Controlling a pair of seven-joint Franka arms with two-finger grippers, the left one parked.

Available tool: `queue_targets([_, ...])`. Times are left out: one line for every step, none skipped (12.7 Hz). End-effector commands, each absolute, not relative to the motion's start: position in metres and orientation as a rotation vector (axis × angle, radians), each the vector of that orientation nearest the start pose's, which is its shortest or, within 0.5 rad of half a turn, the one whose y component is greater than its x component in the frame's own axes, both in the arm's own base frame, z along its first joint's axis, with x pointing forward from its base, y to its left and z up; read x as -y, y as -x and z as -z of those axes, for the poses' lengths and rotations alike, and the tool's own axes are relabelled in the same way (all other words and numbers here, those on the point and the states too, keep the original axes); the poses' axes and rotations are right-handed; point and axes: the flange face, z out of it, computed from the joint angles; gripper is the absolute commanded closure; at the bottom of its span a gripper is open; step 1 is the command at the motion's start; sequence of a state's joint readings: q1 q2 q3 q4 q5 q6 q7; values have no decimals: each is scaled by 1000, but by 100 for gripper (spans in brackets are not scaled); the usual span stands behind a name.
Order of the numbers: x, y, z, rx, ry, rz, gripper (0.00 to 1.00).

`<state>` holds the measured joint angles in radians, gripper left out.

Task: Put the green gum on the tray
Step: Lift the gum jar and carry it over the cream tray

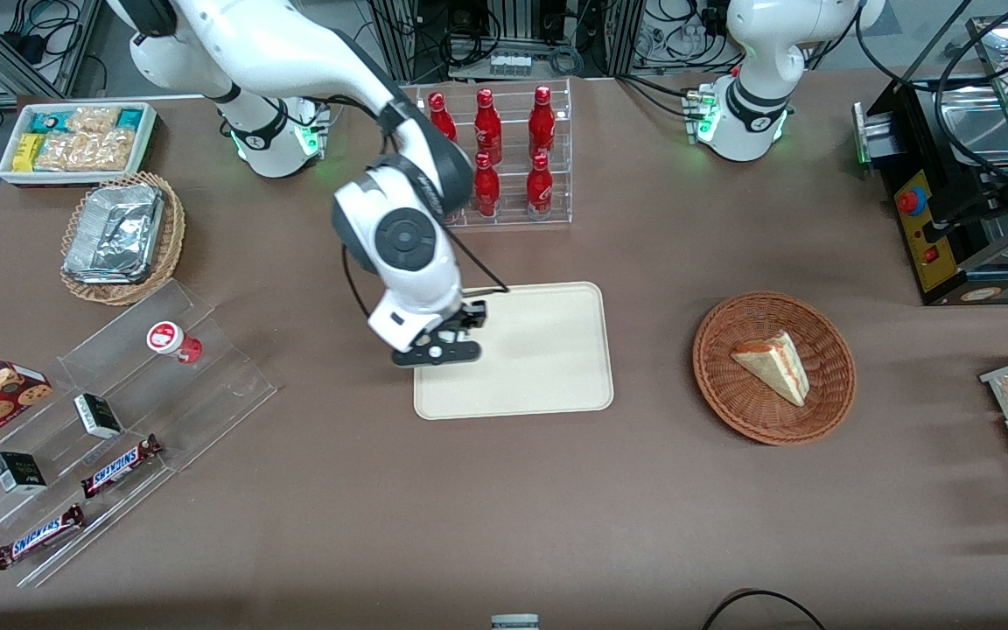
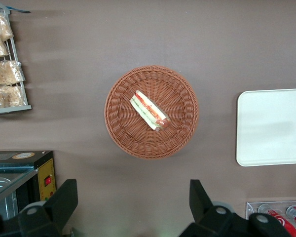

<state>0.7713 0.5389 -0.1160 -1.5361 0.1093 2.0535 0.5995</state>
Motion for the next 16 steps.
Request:
queue_targets([-472, -540, -321, -29, 3089, 2, 100])
queue_targets([-479, -537, -311, -31, 3084, 15, 100])
queue_targets([-483, -535, -303, -42, 3079, 15, 100])
queue_targets([-488, -533, -295, -44, 3070, 16, 100])
queue_targets([-495, -529, -288, -38, 3064, 23, 100])
queue_targets([-500, -525, -278, -39, 3064, 28, 100])
queue_targets([-506, -521, -271, -40, 3065, 35, 100])
queue_targets([-508, -519, -265, -41, 3069, 31, 100])
queue_targets([-512, -514, -257, -27, 3076, 22, 100])
queue_targets([-516, -510, -252, -16, 3082, 18, 100])
queue_targets([-517, -507, -245, -9, 3088, 10, 100])
queue_targets([-519, -507, -242, -4, 3088, 20, 100])
queue_targets([-525, -500, -238, 18, 3089, 24, 100])
queue_targets([-527, -498, -234, 25, 3090, 30, 96])
queue_targets([-527, -498, -231, 30, 3090, 37, 78])
queue_targets([-527, -499, -230, 30, 3090, 39, 42])
